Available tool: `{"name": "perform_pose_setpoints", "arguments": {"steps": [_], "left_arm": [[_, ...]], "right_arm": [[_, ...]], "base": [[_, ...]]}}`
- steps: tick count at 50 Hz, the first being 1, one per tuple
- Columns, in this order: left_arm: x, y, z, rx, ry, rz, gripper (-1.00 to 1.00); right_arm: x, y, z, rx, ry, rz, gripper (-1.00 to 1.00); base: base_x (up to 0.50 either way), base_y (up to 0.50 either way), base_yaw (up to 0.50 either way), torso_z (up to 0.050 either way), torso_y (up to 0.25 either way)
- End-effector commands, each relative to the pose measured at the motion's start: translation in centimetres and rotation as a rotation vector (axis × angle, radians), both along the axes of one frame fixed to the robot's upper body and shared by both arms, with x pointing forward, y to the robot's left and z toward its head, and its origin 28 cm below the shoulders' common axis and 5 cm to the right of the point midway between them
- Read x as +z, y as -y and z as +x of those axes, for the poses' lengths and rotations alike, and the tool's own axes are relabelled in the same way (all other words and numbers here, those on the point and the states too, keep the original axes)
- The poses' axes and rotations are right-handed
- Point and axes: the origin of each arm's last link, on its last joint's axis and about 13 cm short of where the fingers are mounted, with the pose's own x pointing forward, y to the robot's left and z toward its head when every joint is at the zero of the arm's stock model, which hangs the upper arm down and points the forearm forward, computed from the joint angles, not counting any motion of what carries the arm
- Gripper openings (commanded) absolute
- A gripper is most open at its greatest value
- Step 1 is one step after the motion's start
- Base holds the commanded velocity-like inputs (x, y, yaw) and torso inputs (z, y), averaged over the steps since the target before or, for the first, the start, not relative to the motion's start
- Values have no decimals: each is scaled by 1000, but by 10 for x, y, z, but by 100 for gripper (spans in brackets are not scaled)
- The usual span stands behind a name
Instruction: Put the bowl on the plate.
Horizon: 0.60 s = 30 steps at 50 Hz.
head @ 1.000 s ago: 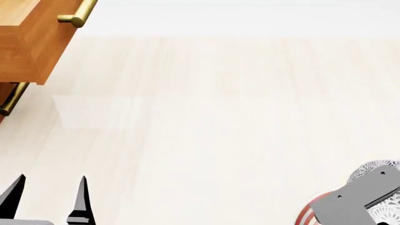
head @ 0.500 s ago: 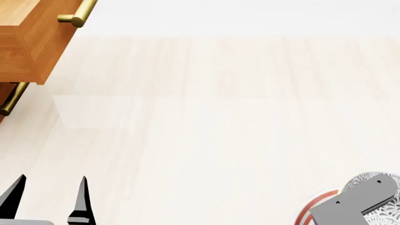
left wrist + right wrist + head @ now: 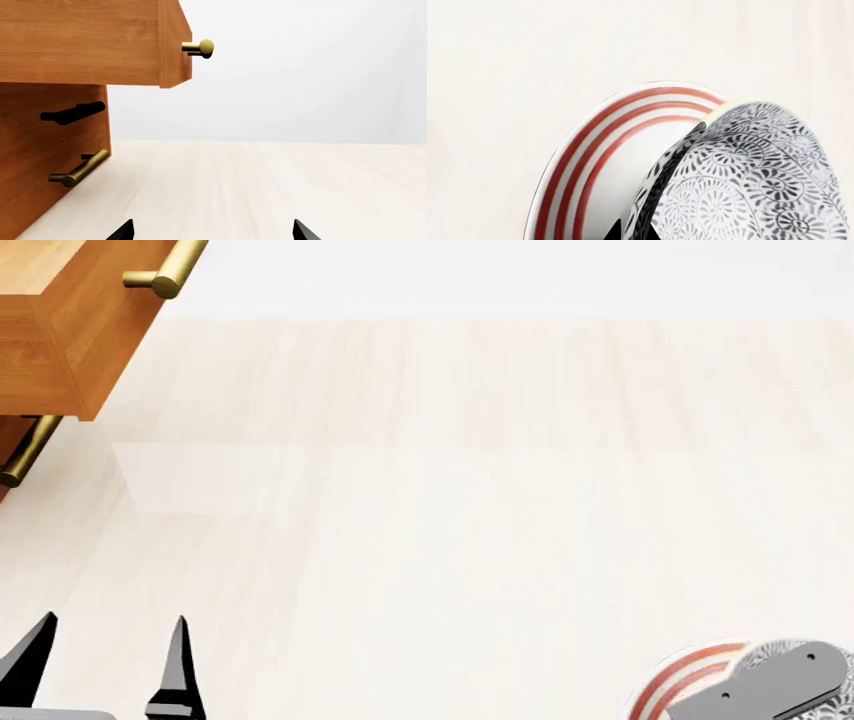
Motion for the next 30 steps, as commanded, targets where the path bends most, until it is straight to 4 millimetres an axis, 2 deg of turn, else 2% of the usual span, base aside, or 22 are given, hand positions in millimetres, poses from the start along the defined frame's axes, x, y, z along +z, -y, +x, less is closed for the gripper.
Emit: {"name": "perform_pose_setpoints", "arguments": {"steps": [1,23,24,30], "left_arm": [[1,0,0,-2,2,-1,100],[0,0,0,-3,3,0,100],[1,0,0,-3,3,0,100],[1,1,0,-4,3,0,100]], "right_arm": [[-3,2,2,-5,18,-1,-100],[-8,3,2,-3,10,5,-100],[-8,3,2,-5,10,2,100],[-9,3,1,-7,8,12,100]], "base": [[0,0,0,0,0],[0,0,0,0,0],[0,0,0,0,0],[0,0,0,0,0]]}}
